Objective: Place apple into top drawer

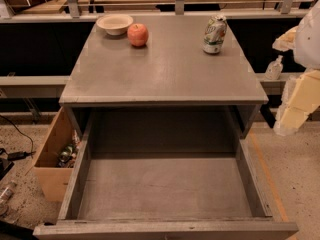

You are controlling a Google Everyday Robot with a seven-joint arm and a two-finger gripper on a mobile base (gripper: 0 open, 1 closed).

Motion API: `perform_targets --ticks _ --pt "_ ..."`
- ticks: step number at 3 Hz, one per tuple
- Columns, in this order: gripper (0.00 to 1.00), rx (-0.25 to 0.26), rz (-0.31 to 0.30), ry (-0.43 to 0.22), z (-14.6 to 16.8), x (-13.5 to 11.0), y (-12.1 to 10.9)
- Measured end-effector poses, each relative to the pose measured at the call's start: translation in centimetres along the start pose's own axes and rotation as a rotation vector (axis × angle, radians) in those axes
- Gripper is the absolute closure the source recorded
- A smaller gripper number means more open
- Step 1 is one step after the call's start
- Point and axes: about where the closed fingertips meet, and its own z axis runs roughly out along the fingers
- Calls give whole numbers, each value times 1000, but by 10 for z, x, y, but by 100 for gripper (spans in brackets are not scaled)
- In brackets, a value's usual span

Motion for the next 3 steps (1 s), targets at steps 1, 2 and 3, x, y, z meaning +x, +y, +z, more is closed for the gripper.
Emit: perform_targets --ticks 1,2,3 --pt "0 0 0 0 0 0 0" --pt "0 42 10 -46 9 -7 -11" --pt "0 83 83 -193 47 -28 -45"
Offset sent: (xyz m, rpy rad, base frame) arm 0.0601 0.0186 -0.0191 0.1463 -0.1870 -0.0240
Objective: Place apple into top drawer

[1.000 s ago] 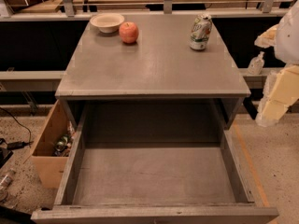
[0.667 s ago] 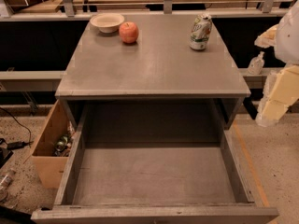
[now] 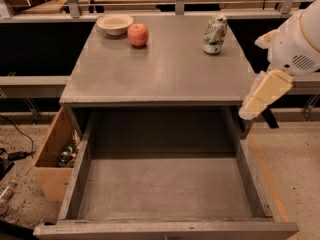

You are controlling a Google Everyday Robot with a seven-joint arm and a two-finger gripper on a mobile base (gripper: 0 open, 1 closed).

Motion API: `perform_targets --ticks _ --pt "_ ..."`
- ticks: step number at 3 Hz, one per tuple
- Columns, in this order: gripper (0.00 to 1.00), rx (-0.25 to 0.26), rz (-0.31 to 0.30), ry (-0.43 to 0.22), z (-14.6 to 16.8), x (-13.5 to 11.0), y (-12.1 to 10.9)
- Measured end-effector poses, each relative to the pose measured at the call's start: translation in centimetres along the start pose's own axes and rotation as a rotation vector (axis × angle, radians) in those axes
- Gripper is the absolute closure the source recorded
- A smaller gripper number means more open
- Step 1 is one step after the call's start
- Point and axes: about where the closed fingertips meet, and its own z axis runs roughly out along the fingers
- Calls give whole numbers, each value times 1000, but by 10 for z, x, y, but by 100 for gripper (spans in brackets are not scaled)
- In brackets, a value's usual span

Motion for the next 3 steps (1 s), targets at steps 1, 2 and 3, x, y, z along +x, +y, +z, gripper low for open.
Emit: perform_targets --ticks 1,2,3 --pt "0 41 136 -259 58 -25 -57" --pt "0 145 195 -487 85 -58 -130" --pt "0 211 259 -700 101 -86 -169"
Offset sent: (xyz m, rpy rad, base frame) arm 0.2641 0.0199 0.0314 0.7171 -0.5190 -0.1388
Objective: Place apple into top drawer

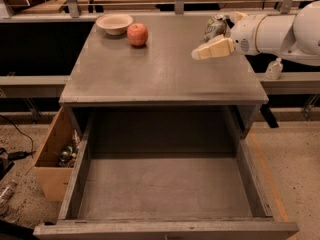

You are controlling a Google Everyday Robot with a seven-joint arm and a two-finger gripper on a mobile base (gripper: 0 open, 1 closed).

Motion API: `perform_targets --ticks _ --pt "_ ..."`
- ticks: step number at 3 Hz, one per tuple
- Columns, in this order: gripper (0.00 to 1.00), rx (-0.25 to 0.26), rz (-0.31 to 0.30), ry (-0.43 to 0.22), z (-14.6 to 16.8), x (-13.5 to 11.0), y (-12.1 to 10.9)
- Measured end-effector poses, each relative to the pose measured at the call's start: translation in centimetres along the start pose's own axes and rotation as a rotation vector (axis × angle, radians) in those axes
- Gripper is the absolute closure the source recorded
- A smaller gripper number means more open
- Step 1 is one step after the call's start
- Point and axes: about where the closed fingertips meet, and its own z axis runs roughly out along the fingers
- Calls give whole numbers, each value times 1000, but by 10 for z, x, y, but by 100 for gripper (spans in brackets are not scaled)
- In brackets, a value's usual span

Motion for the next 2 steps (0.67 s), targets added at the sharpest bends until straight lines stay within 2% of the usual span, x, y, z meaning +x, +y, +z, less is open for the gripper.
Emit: perform_targets --ticks 1,2 --pt "0 22 19 -69 18 -13 -3" --pt "0 22 19 -69 18 -13 -3"
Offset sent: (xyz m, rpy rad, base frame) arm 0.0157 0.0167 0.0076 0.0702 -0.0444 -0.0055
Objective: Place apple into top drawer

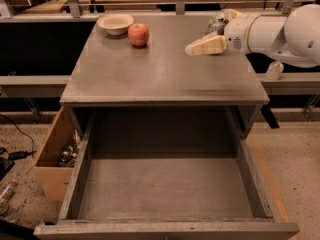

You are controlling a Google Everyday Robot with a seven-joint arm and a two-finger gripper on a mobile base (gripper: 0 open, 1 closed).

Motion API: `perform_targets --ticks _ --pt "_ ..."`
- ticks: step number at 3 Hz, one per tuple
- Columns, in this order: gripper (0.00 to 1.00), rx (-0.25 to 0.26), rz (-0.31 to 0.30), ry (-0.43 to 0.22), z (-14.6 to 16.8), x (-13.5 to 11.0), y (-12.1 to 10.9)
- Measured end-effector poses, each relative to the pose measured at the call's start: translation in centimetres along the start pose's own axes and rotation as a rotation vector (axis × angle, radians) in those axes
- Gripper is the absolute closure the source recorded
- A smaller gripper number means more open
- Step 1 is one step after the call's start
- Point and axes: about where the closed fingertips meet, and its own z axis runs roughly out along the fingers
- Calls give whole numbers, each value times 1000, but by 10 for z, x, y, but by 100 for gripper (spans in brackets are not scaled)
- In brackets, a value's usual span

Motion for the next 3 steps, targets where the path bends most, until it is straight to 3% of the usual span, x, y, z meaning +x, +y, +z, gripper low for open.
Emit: perform_targets --ticks 1,3 --pt "0 -19 15 -21 12 1 10" --pt "0 -152 21 -117 115 -11 29"
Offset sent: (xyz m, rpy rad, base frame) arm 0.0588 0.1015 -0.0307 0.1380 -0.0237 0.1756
